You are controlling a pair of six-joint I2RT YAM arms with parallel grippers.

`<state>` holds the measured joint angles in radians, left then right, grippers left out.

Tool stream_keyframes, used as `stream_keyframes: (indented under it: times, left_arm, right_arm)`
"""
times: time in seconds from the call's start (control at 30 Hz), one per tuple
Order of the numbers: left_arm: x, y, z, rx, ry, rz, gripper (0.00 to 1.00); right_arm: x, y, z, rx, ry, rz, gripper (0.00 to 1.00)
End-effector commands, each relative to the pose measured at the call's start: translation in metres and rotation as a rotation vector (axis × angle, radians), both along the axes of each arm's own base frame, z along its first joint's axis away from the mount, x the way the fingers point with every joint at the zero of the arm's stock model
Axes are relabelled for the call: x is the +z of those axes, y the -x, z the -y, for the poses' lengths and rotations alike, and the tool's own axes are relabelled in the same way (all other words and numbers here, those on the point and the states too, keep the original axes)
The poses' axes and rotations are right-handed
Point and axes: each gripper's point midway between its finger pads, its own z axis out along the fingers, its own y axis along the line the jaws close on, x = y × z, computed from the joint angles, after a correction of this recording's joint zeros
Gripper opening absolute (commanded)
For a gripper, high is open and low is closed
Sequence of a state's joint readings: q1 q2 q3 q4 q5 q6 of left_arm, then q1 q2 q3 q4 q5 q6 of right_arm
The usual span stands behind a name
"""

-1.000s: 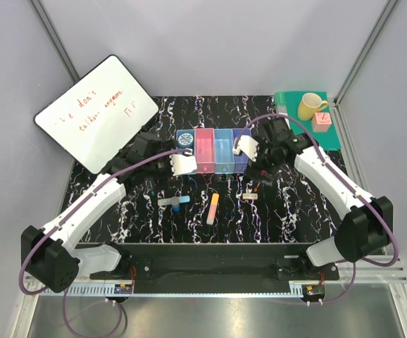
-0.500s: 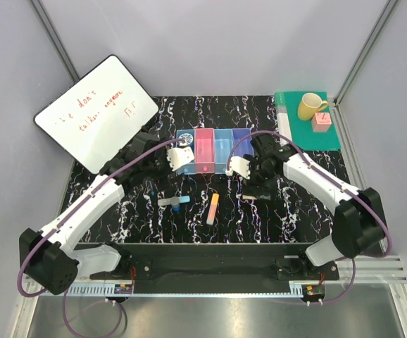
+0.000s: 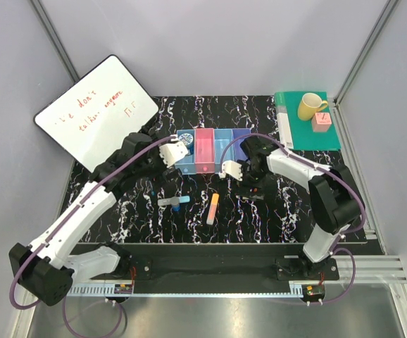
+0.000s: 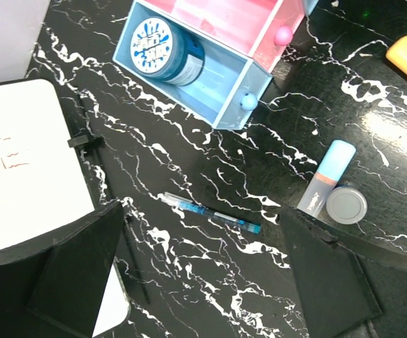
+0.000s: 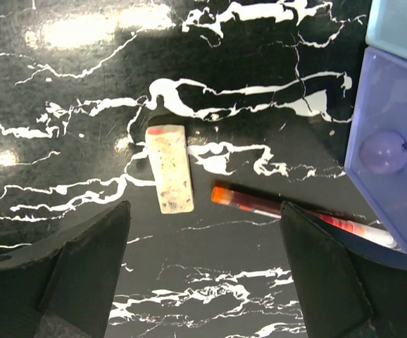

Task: Sort the stationery into containers
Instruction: Pick up the stationery from the center of the board.

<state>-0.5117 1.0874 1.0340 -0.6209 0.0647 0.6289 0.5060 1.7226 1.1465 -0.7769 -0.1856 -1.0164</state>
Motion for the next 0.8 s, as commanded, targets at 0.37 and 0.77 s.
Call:
stream_keyframes:
  times: [0.37, 0.77]
  left_arm:
    - [0.047, -0.016, -0.006, 0.042, 0.006, 0.118, 0.99]
    - [0.054, -0.020, -0.012, 0.057, -0.022, 0.144, 0.99]
  right_arm:
    - [-0.013, -0.018, -0.028, -0.030, -0.069, 0.032, 0.85]
    - [-0.027, -0.004, -0.027, -0.031, -0.057, 0.016, 0.58]
